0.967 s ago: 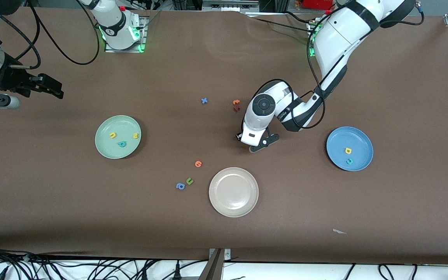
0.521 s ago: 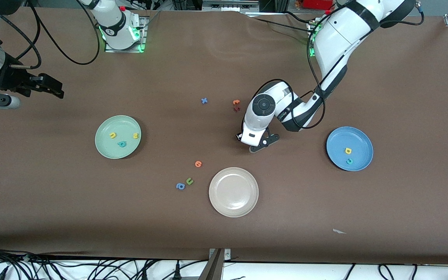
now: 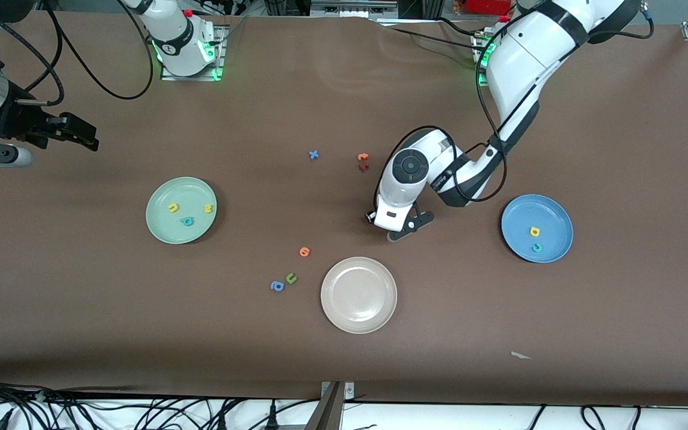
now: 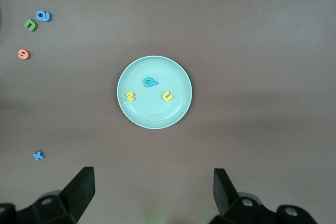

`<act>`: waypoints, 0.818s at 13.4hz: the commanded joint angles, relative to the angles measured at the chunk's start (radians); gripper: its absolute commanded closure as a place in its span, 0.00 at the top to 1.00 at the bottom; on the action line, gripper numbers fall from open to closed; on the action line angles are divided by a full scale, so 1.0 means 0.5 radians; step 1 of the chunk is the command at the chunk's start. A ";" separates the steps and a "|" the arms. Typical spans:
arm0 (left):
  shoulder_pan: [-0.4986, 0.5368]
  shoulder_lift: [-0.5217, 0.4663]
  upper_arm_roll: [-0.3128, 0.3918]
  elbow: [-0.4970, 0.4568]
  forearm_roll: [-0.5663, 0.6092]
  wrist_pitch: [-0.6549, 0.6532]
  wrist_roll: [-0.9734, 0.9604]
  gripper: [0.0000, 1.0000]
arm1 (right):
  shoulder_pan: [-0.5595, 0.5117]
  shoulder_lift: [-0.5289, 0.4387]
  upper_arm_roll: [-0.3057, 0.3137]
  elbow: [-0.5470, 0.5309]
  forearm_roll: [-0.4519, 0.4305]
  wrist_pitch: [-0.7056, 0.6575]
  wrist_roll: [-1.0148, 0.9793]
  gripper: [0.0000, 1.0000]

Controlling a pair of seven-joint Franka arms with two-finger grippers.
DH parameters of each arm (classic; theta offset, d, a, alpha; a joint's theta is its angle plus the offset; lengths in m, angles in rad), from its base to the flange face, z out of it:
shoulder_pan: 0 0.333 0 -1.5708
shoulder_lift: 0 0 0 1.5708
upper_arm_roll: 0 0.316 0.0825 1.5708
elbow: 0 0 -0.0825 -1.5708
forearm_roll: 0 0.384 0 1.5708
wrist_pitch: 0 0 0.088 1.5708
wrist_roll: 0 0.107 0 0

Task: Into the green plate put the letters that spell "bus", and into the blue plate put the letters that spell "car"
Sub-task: 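Carry the teal letter to the blue plate and open the left gripper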

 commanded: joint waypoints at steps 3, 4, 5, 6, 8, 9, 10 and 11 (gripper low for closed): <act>0.166 0.001 -0.017 0.301 0.052 -0.438 0.265 0.27 | -0.039 0.007 0.035 0.031 -0.005 -0.033 -0.006 1.00; 0.234 -0.005 -0.021 0.348 0.058 -0.524 0.347 0.27 | -0.039 0.007 0.035 0.031 -0.002 -0.033 -0.006 1.00; 0.301 -0.026 -0.021 0.369 0.064 -0.607 0.485 0.27 | -0.039 0.007 0.035 0.028 -0.005 -0.033 -0.006 1.00; 0.338 -0.036 -0.014 0.373 0.079 -0.650 0.593 0.27 | -0.039 0.007 0.035 0.031 -0.005 -0.033 -0.006 1.00; 0.500 -0.075 -0.017 0.370 0.079 -0.727 0.868 0.27 | -0.039 0.007 0.035 0.031 -0.005 -0.033 -0.006 1.00; 0.559 -0.097 -0.014 0.370 0.079 -0.782 1.013 0.27 | -0.039 0.007 0.035 0.031 -0.002 -0.033 -0.006 1.00; 0.614 -0.118 -0.014 0.367 0.079 -0.828 1.154 0.27 | -0.039 0.007 0.035 0.028 -0.005 -0.033 -0.006 1.00; 0.685 -0.119 -0.011 0.360 0.079 -0.877 1.292 0.27 | -0.039 0.007 0.035 0.028 -0.005 -0.033 -0.006 1.00</act>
